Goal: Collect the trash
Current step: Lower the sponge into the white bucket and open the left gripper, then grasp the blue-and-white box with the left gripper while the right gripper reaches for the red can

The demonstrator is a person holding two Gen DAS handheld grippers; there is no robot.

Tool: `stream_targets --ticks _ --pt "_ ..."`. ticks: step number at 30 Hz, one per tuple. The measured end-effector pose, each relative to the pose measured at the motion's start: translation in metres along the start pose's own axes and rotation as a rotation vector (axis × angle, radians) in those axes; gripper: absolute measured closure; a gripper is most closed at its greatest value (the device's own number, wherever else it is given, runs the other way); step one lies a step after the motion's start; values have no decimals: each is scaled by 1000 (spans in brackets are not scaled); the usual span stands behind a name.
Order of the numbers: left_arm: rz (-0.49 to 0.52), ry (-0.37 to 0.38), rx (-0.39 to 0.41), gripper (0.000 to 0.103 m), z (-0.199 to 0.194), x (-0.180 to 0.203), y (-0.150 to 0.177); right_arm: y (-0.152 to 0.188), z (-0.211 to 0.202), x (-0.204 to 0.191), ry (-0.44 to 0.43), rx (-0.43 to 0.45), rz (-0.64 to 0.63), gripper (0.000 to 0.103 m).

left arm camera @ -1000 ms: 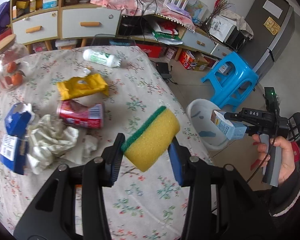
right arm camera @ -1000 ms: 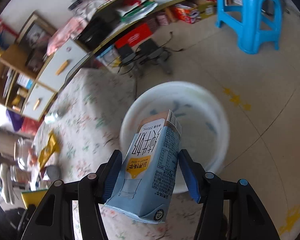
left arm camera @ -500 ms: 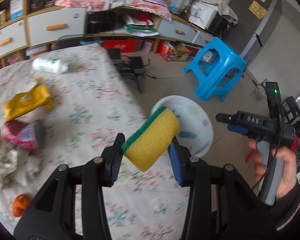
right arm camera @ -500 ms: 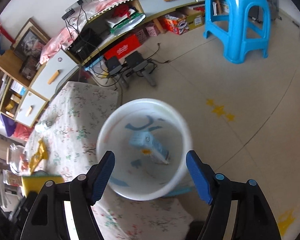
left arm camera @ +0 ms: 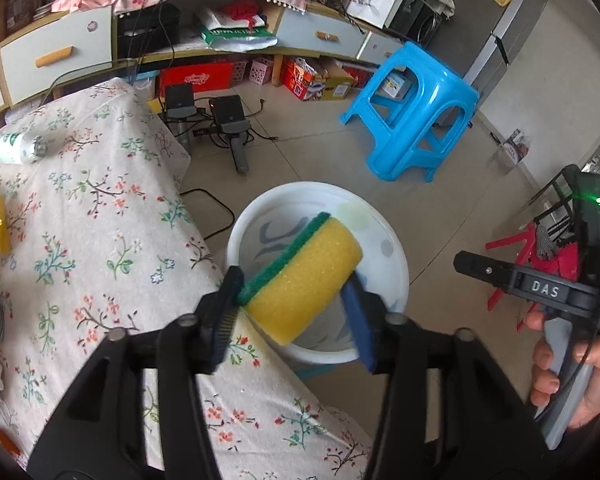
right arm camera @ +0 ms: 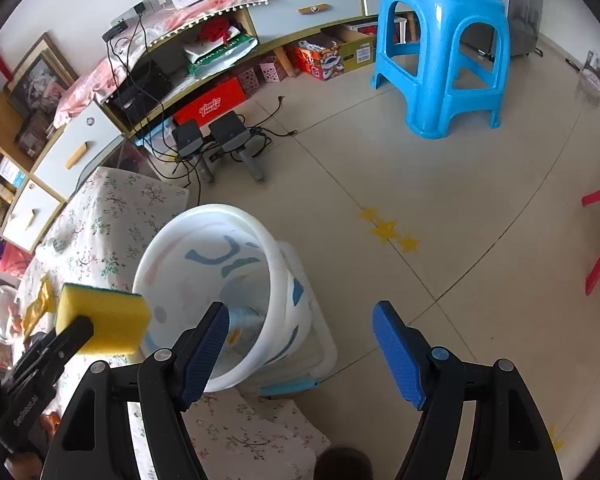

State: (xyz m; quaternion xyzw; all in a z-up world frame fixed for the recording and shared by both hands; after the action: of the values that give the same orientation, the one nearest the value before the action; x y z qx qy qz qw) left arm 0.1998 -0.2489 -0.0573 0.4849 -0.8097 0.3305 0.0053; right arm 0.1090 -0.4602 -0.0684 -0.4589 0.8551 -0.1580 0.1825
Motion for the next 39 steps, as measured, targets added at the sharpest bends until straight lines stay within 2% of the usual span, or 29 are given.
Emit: stream_targets --ticks 1,3,8,20,26,30,39 --pt "1 -21 -4 18 0 0 0 0 -1 0 0 2 -3 27" --pt "9 -67 9 7 -4 1 0 0 -2 -1 1 5 -6 27" --pt "40 -158 13 7 -18 -5 4 1 -5 -8 -3 7 -19 26" --pt "-21 -212 54 4 -72 -48 20 5 -12 -56 -19 20 -90 23" --pt "-76 -280 92 3 -108 -88 32 12 -10 -92 -33 14 -139 22" --pt "-174 -310 103 3 -130 -125 41 19 -7 -119 -45 0 -173 21" --pt "-294 -422 79 3 -173 -211 65 33 2 -192 -92 -28 -263 21"
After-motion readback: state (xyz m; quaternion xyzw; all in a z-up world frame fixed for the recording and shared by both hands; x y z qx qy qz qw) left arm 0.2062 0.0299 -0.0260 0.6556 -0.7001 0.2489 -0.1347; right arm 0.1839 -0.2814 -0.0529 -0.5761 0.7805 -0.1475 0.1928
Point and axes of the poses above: each gripper's, at about its wrist camera, not at the fingertips, and z roughly the way its jaws point, x to its right, y to its underside, the point moved 3 cm from there along z, roughly the way its jaws point, and after that the axes turned 3 degrees about -z, right-handed, at the moved point
